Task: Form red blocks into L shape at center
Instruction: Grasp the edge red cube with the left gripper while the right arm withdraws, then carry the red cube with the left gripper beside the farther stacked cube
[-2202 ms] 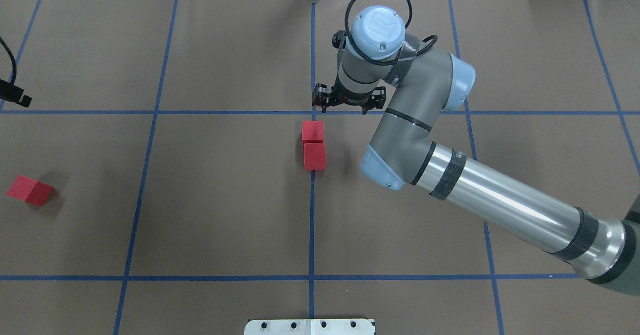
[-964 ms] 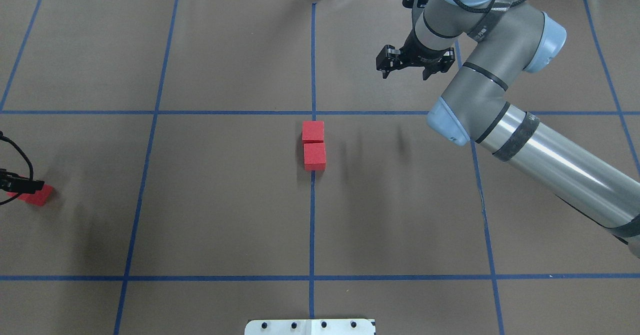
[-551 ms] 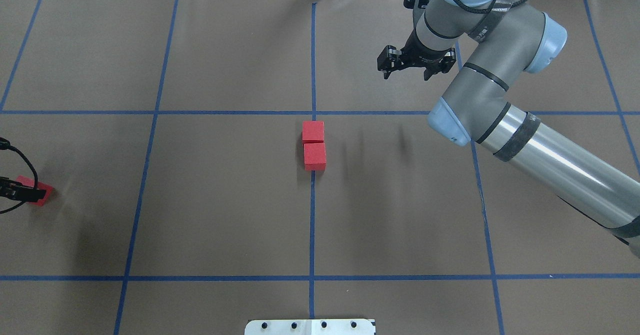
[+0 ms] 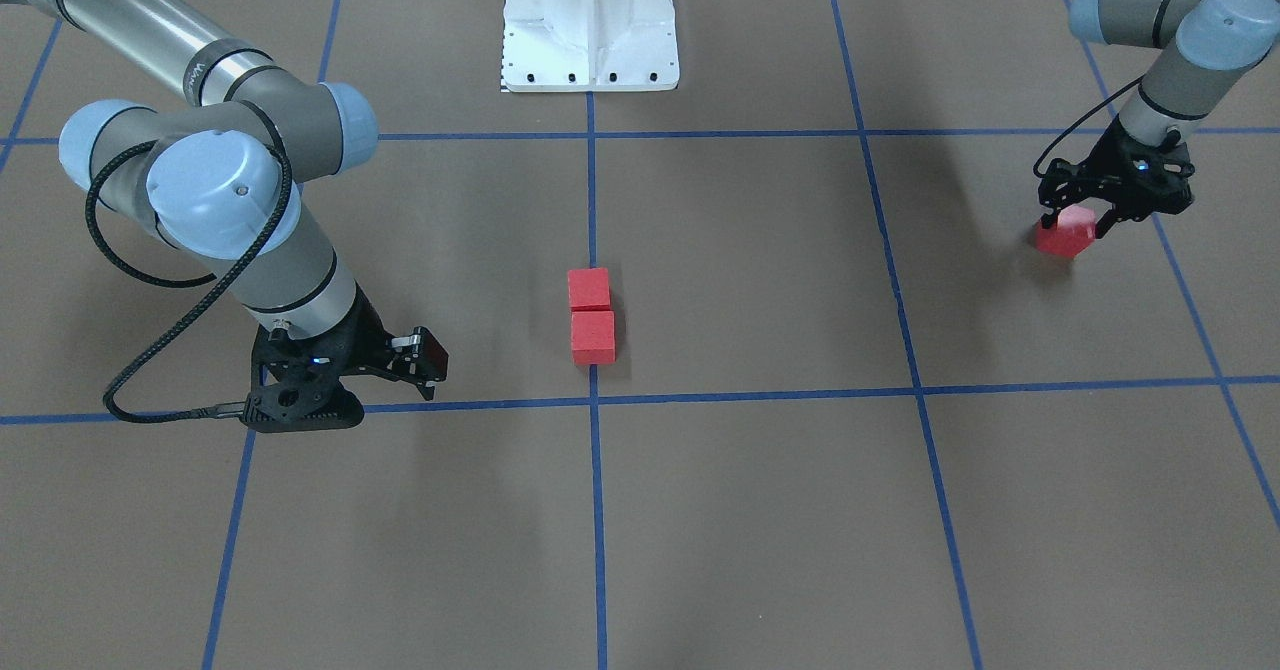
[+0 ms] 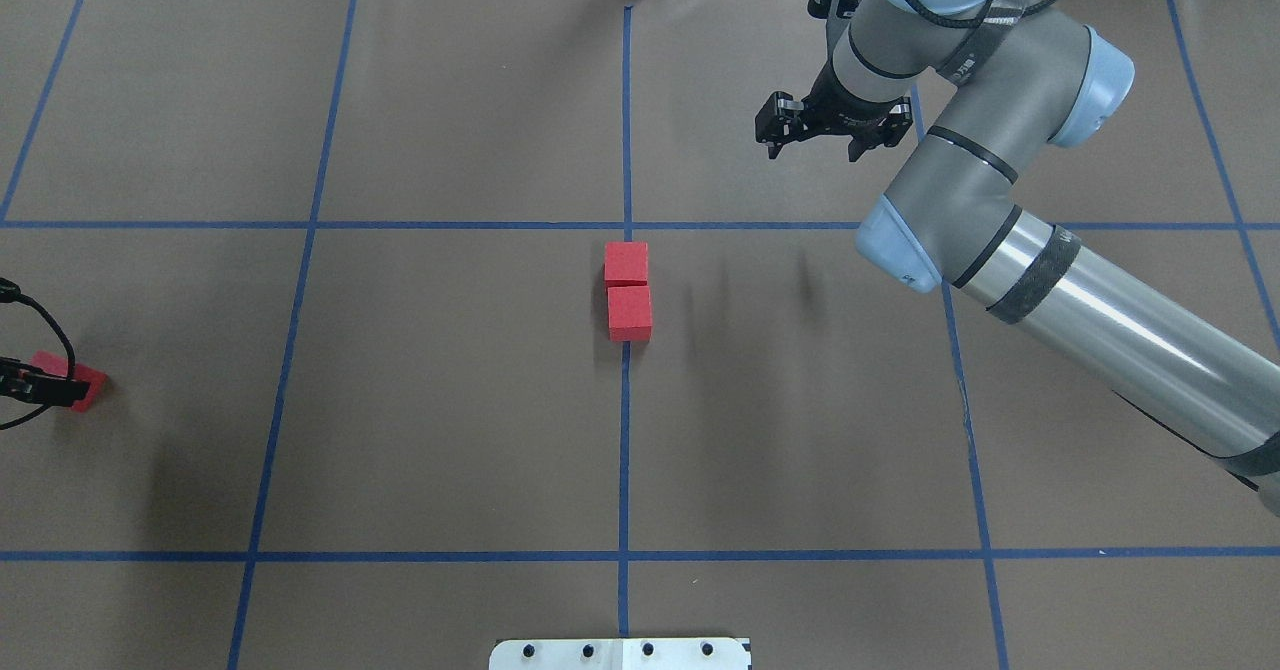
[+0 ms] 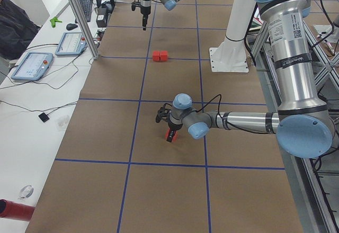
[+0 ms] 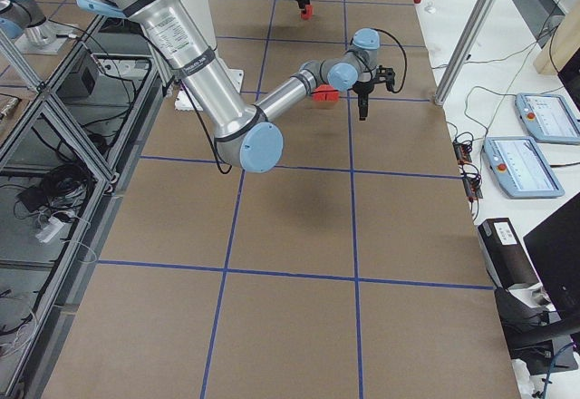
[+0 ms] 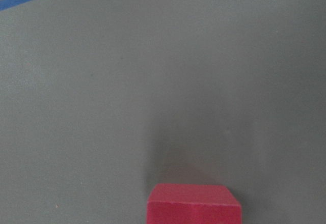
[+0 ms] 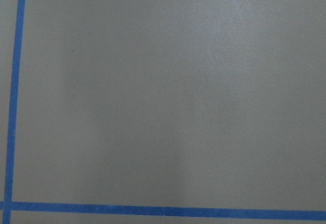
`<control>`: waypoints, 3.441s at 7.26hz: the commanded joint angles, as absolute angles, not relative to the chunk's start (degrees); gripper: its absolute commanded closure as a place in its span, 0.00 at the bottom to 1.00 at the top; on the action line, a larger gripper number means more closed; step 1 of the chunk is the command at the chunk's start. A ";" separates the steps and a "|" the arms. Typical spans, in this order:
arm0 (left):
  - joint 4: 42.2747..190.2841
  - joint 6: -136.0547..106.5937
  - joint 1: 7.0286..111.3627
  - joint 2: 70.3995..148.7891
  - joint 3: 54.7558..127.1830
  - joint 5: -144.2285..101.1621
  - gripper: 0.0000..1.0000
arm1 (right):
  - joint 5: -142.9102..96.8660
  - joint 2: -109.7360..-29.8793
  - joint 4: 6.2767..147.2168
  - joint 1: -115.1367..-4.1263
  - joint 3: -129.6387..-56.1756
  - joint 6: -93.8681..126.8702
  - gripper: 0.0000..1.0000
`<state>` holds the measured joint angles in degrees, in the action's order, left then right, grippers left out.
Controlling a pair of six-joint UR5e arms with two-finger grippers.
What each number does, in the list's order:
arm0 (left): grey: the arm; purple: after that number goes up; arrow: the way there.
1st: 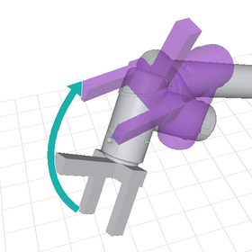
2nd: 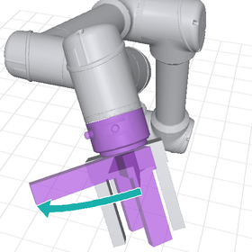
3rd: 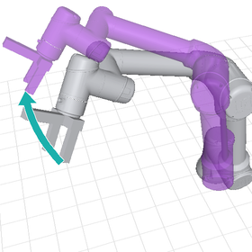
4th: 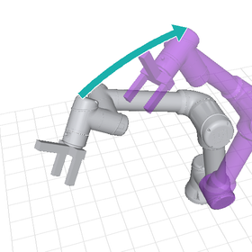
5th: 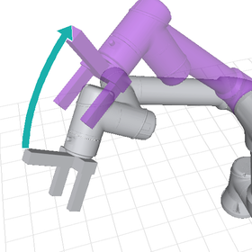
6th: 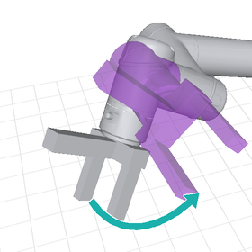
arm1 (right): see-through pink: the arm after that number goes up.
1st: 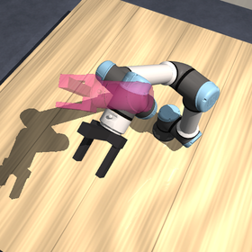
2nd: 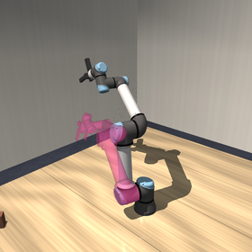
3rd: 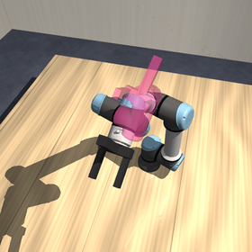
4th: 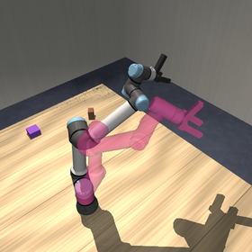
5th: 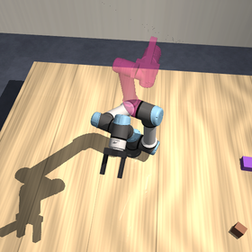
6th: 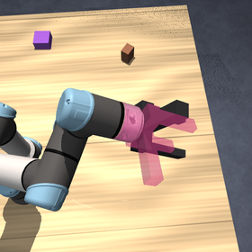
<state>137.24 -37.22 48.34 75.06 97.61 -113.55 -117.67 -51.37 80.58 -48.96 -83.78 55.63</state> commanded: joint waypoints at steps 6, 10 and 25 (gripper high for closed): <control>108.08 -49.96 52.29 95.93 103.52 -118.30 1.00 | -118.38 -58.60 80.68 -53.33 -88.50 46.35 0.01; 85.62 -92.00 46.79 118.88 103.28 -116.56 1.00 | -121.38 -68.44 80.07 -58.26 -92.63 34.04 0.01; 85.43 -139.22 34.28 148.45 67.42 -108.19 1.00 | -122.43 -75.76 79.98 -58.62 -95.98 26.10 0.01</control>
